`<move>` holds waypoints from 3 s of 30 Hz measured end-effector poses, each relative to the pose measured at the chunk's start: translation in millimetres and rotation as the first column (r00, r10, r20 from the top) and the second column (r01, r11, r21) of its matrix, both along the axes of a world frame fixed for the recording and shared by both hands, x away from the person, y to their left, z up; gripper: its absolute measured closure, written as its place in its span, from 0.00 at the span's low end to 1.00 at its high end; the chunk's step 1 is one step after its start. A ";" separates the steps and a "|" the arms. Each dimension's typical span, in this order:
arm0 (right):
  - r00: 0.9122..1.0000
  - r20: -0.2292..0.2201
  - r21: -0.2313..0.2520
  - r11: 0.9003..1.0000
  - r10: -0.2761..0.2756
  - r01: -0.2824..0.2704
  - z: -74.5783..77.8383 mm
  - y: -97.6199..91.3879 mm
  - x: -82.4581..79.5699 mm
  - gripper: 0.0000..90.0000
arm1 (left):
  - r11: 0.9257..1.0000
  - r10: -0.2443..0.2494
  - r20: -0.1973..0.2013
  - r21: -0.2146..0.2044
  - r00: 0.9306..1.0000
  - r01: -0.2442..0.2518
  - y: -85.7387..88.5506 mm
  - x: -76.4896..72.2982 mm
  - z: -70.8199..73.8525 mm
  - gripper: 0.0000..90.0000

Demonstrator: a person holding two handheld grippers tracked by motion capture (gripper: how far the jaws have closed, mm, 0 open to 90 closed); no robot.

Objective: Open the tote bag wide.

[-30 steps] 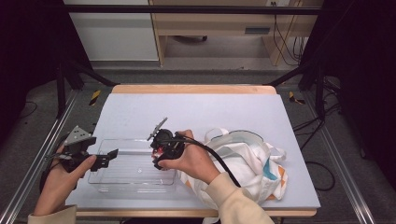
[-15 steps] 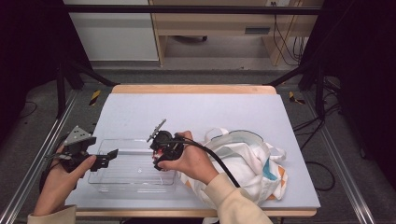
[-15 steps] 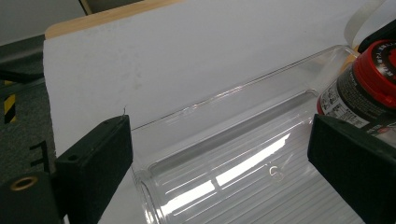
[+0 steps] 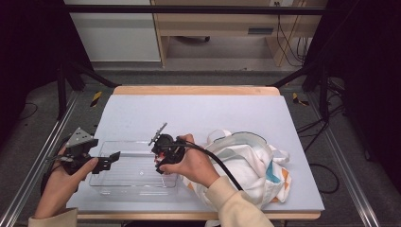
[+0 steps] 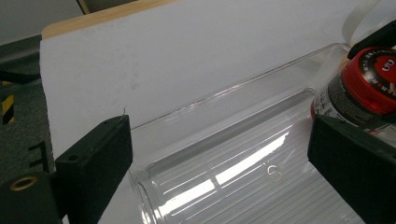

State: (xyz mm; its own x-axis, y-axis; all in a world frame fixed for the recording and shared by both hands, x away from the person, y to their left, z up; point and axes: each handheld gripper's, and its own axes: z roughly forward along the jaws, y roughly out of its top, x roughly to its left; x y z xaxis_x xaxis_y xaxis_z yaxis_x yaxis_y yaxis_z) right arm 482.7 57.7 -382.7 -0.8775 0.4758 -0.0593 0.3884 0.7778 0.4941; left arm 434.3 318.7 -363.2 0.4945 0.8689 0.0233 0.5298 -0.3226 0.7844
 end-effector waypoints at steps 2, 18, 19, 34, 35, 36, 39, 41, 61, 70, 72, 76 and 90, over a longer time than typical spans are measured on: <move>1.000 0.001 -0.002 1.000 -0.001 0.001 -1.4 0.3 0.2 0.29 | 1.000 0.001 0.001 0.000 1.000 -0.001 0.0 -0.1 0.0 0.07; 1.000 -0.010 -0.013 1.000 -0.002 0.002 -12.2 1.9 2.6 0.29 | 1.000 0.000 0.004 -0.003 1.000 0.000 -0.4 -0.7 0.9 0.07; 1.000 -0.011 -0.011 1.000 -0.003 0.002 -12.9 1.7 2.8 0.29 | 1.000 0.000 0.004 -0.003 1.000 0.000 -0.3 -0.8 1.1 0.07; 1.000 -0.025 -0.021 1.000 -0.008 0.008 -19.7 2.4 5.4 0.29 | 1.000 -0.005 0.003 -0.002 1.000 0.005 -1.5 -0.7 0.9 0.07; 1.000 -0.025 -0.020 1.000 -0.005 0.004 -20.4 2.2 5.8 0.29 | 1.000 -0.006 0.003 -0.001 1.000 0.006 -1.6 -0.6 0.8 0.07; 1.000 -0.027 -0.021 1.000 -0.009 0.009 -20.9 2.4 5.8 0.29 | 1.000 -0.008 0.002 0.002 1.000 0.008 -1.7 -0.7 0.8 0.07; 1.000 -0.029 -0.021 1.000 -0.008 0.007 -22.0 1.9 6.5 0.29 | 1.000 -0.010 0.001 0.002 1.000 0.010 -2.3 -0.7 0.7 0.07; 0.999 -0.032 -0.022 1.000 -0.010 0.009 -22.6 2.2 6.3 0.29 | 1.000 -0.009 0.001 0.003 1.000 0.009 -2.5 -0.6 0.6 0.07; 0.999 -0.046 -0.016 1.000 -0.005 0.004 -24.6 1.7 7.4 0.28 | 1.000 -0.013 -0.003 0.001 1.000 0.013 -2.8 -0.5 0.1 0.07; 0.999 -0.051 -0.029 1.000 -0.007 0.005 -25.2 2.3 8.0 0.28 | 1.000 -0.012 -0.003 0.001 1.000 0.012 -2.6 -0.3 -0.3 0.07; 0.999 -0.052 -0.028 1.000 -0.005 0.004 -25.2 2.5 7.7 0.26 | 1.000 -0.012 -0.003 0.000 1.000 0.012 -2.5 -0.4 -0.2 0.07; 0.998 -0.060 -0.016 1.000 -0.006 0.005 -24.7 2.3 8.4 0.22 | 1.000 -0.014 -0.003 0.001 1.000 0.014 -2.7 -0.4 -0.4 0.07; 1.000 -0.005 0.064 0.998 0.005 -0.004 -11.3 -6.7 1.2 0.19 | 1.000 -0.011 -0.008 -0.006 1.000 0.011 -0.3 0.4 -0.7 0.07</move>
